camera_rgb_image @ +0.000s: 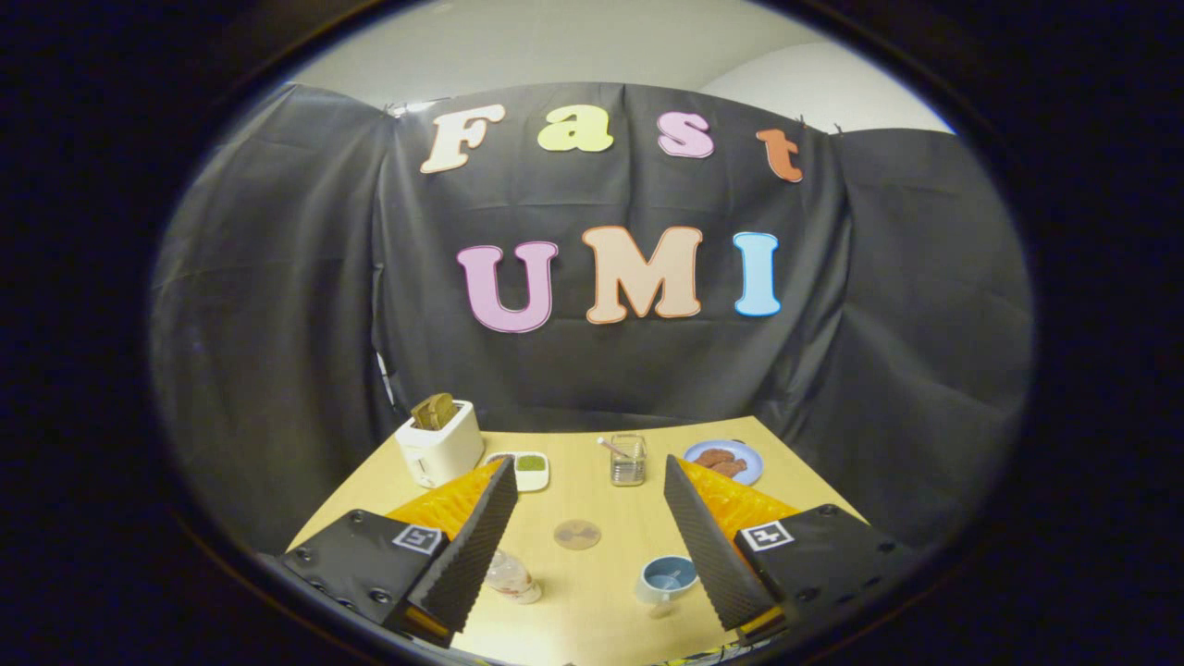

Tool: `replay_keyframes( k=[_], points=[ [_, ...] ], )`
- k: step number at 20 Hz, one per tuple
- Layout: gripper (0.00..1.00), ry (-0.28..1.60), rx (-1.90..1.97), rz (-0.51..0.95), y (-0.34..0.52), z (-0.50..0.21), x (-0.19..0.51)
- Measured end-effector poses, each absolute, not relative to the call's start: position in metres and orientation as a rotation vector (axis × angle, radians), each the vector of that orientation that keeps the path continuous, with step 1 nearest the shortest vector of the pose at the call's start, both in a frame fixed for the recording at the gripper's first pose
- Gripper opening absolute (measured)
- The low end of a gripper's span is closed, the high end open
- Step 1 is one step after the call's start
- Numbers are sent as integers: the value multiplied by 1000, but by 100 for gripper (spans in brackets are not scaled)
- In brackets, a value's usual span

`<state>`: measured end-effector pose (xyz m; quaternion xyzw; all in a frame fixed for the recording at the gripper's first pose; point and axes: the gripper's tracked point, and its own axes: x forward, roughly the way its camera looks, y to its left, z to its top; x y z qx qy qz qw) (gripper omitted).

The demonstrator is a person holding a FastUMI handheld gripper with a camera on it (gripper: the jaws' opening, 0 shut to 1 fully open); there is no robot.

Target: Take the bottle from table, then pour the juice into the cup, finally place the bottle on the coaster

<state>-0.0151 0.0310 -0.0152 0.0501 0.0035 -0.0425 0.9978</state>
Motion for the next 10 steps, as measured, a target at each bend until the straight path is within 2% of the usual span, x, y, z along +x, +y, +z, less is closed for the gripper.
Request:
replay_keyframes(
  k=[10],
  points=[
    [100, 57, 127, -168, 73, -60, -11]
  ],
)
